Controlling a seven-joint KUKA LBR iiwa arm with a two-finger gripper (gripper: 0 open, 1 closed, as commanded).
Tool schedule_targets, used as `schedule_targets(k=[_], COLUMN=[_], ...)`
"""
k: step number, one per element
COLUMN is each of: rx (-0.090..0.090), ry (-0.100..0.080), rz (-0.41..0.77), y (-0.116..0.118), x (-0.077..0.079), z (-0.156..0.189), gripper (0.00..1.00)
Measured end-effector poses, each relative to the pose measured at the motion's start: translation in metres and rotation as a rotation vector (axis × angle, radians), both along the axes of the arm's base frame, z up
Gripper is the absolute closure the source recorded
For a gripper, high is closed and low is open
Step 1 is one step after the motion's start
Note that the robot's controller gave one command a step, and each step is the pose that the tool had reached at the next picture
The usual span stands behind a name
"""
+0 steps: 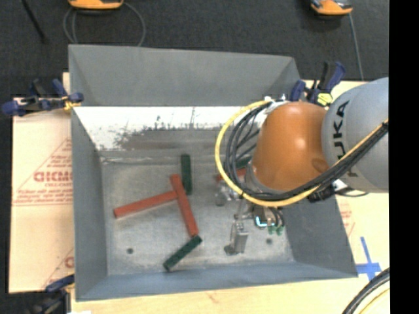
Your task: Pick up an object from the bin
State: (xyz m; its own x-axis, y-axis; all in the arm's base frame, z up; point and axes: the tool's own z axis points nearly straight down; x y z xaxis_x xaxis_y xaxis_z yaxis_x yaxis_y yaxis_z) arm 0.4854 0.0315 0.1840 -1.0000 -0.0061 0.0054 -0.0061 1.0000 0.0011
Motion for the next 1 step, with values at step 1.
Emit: schedule_targets(k=[1], rx=[0.002], ry=[-0.018], rz=[0.021], y=[0.0291], x=[0.0005], z=[-0.1148], gripper=[0.0])
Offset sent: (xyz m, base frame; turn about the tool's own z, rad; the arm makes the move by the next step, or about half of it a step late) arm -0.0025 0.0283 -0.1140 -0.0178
